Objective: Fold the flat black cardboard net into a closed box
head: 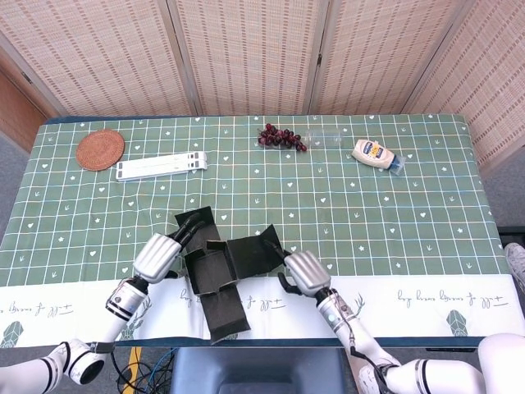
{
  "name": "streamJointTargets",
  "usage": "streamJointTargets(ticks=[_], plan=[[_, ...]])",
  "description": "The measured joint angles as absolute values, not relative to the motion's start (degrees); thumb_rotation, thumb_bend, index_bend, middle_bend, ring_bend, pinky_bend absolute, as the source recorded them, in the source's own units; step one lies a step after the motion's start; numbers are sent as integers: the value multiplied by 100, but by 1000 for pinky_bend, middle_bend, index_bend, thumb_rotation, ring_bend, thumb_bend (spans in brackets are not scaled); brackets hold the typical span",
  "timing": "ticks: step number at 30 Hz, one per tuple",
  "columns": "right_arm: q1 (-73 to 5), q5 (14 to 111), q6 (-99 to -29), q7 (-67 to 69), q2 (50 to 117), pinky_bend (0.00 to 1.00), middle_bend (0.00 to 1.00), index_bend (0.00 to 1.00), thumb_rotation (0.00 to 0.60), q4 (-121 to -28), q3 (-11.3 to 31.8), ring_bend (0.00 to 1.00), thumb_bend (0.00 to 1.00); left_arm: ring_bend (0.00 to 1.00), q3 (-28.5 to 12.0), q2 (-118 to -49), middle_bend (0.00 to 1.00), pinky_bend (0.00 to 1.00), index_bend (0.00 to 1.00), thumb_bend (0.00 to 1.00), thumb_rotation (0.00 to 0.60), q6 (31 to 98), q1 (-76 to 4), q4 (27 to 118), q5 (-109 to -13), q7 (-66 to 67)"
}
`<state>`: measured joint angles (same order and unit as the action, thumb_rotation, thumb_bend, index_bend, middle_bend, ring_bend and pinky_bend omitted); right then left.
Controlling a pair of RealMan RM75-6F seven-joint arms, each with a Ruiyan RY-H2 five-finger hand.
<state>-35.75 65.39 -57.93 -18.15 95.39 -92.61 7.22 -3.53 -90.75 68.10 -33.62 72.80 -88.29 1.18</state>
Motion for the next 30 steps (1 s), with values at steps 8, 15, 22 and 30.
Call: streamJointTargets(ticks=[8,15,22,30], plan=[[-3606,6281,-5617,-1757,9153,962,93,0,600,-9251,854,813,0,466,-436,-8856,0,776,0,104,600,6934,-3204,7463,-8617,168],[-3534,6375,-5634,-1458,8857,962,60,0,600,-9413,868,793,0,465,-475,-8568,0,775,0,103,600,6983,-3049,7780,-8436,19],[-3368,6497,-5634,-1029,8432,962,64,0,600,-9566,804,793,0,466,-529,-8193,0,776,0,103,600,7096,-2862,8052,-8292,-175],[-3273,6801,-5758,-851,8122,962,95,0,600,-9775,790,793,0,464,-555,-7905,0,776,0,103,600,7242,-2685,8219,-8236,-296]])
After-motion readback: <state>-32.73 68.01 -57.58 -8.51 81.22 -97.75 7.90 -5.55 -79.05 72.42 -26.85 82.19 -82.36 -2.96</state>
